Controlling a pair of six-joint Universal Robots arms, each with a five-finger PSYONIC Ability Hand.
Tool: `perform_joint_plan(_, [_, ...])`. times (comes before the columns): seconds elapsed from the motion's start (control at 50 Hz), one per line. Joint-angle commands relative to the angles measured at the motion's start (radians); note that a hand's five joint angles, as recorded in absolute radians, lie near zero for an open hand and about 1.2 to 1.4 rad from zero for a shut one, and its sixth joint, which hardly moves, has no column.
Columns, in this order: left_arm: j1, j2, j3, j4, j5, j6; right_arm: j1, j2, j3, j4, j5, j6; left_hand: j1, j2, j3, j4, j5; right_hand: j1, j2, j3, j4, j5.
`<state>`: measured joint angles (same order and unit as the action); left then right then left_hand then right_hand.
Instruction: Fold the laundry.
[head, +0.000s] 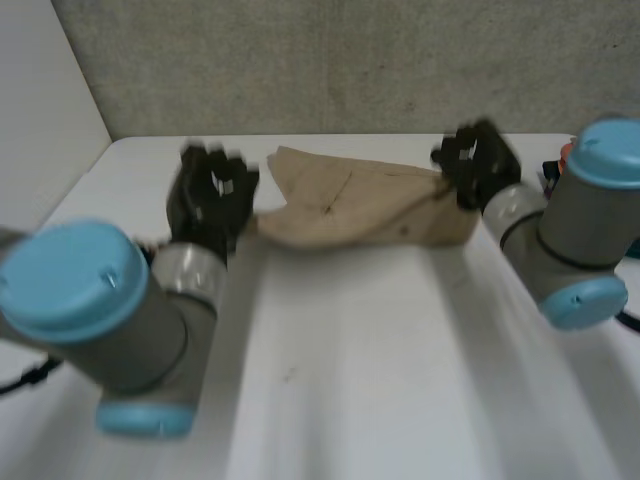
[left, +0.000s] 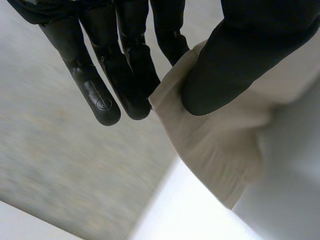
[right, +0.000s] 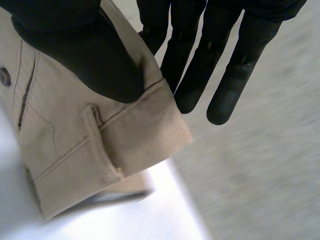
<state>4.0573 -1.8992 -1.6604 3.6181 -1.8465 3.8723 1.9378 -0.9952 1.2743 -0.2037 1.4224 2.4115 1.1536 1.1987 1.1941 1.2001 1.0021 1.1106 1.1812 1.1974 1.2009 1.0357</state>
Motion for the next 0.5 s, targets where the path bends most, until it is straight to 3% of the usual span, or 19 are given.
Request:
perform_joint_plan(0.02, [-0.064, 0.09, -0.177, -0.145, -0.066, -0.007, -0.005, -0.042, 0.115, 0.22, -0.003, -0.012, 0.243, 0.198, 0.202, 0.196, 0.22, 0.286, 0.215, 0.199, 0.195, 0.186])
perform_joint_plan(0.2, [-0.115, 0.336, -0.326, -0.452, -0.068, -0.011, -0.013, -0.304, 0.345, 0.457, -0.013, -0.081, 0.243, 0.198, 0.202, 0.196, 0.22, 0.286, 0.215, 0.199, 0.195, 0.186])
perform_joint_plan(0.32, [-0.17, 0.367, -0.371, -0.607, -0.063, -0.051, -0.016, -0.398, 0.526, 0.595, 0.006, -0.25, 0.243, 0.198, 0.202, 0.196, 0.22, 0.286, 0.215, 0.199, 0.195, 0.186])
perform_joint_plan(0.46, [-0.225, 0.365, -0.355, -0.682, -0.057, -0.128, -0.017, -0.428, 0.619, 0.65, 0.01, -0.29, 0.243, 0.198, 0.202, 0.196, 0.22, 0.286, 0.215, 0.199, 0.195, 0.186])
perform_joint_plan(0.48, [-0.224, 0.367, -0.348, -0.682, -0.057, -0.128, -0.019, -0.428, 0.623, 0.646, 0.007, -0.288, 0.179, 0.134, 0.139, 0.133, 0.156, 0.286, 0.215, 0.199, 0.195, 0.186])
perform_joint_plan(0.5, [-0.224, 0.367, -0.325, -0.679, -0.056, -0.126, -0.02, -0.428, 0.625, 0.642, 0.006, -0.288, -0.356, -0.401, -0.397, -0.403, -0.379, 0.286, 0.215, 0.199, 0.195, 0.186])
